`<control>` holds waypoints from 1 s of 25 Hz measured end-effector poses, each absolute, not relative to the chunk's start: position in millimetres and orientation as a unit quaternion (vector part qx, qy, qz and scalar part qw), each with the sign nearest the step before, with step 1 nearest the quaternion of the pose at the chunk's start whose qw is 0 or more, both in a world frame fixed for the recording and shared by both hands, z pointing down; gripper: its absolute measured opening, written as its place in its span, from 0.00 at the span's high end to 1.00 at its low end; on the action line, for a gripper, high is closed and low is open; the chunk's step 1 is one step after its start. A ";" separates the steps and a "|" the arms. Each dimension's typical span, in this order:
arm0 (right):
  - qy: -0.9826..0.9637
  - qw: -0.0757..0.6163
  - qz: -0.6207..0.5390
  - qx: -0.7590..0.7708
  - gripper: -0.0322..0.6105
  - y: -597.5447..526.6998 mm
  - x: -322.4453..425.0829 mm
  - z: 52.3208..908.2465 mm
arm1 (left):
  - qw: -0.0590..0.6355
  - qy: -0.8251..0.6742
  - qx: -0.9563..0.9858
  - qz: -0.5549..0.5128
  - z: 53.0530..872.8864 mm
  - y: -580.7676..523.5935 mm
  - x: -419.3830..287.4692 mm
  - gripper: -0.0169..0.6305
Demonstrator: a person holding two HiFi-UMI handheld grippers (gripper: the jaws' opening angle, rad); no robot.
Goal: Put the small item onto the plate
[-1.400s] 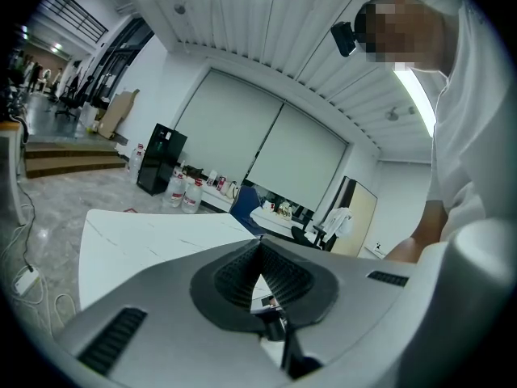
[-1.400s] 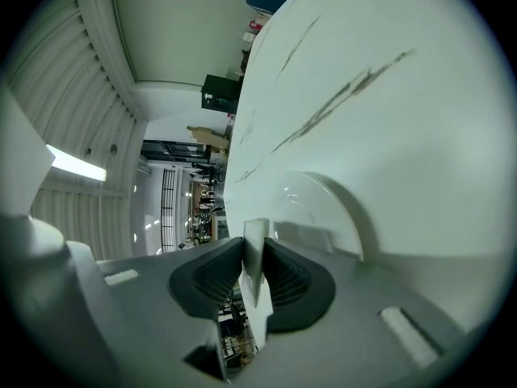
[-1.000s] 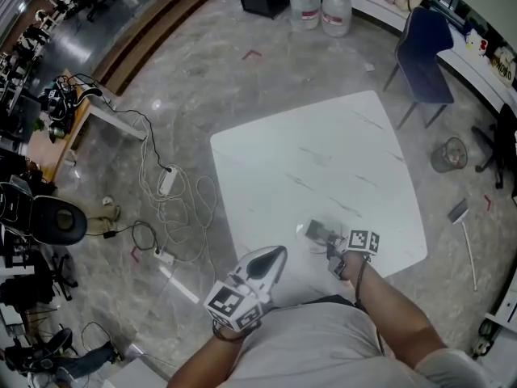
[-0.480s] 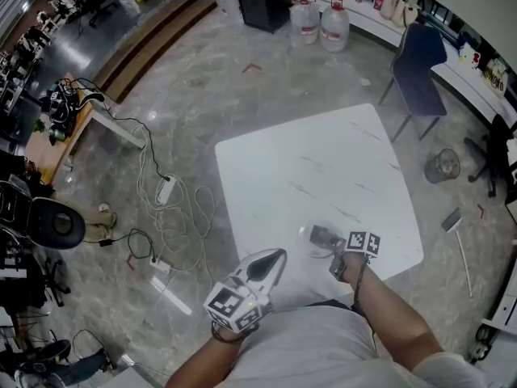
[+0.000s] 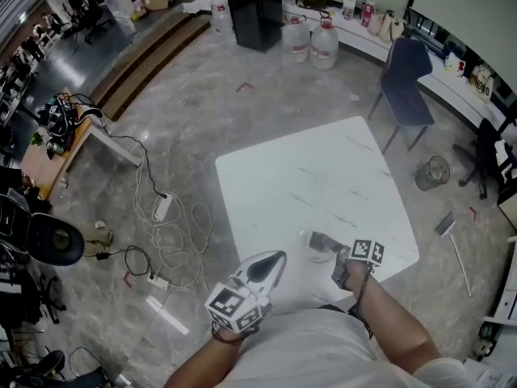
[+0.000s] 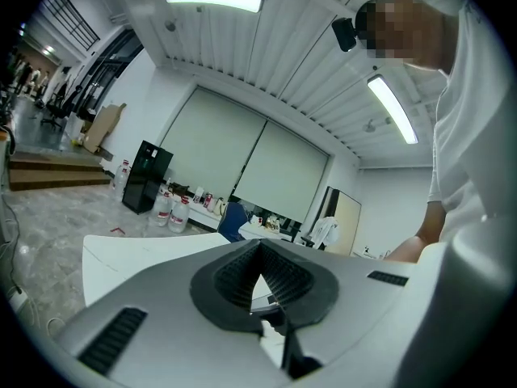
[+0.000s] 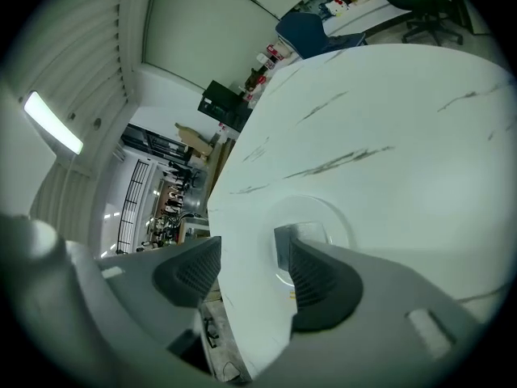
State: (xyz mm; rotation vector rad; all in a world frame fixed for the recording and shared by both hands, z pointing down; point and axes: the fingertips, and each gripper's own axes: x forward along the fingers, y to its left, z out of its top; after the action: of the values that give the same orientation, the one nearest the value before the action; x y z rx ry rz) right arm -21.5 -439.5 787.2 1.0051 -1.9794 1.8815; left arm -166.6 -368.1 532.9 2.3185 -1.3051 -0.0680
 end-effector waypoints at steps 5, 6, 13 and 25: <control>-0.702 0.086 0.620 0.340 0.66 -431.7 -29.3 745.4 | 0.226 -0.463 0.856 -0.028 518.0 -362.5 -170.0 0.96; -0.710 0.079 0.612 0.338 0.69 -429.6 -31.5 733.1 | 0.227 -0.461 0.858 -0.029 515.6 -361.4 -170.2 0.96; -0.804 0.029 0.506 0.311 0.95 -418.0 -64.2 618.5 | 0.207 -0.444 0.871 -0.032 490.1 -360.3 -176.8 0.96; -0.923 0.004 0.255 0.288 0.95 -364.6 -109.8 442.8 | 0.161 -0.411 0.896 -0.040 422.4 -354.1 -181.6 0.96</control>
State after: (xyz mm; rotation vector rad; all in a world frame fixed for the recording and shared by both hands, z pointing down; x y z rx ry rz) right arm -109.8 -364.6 442.8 0.9016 -2.8928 0.8004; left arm -181.6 -354.1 422.4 2.5598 -1.1736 -0.1149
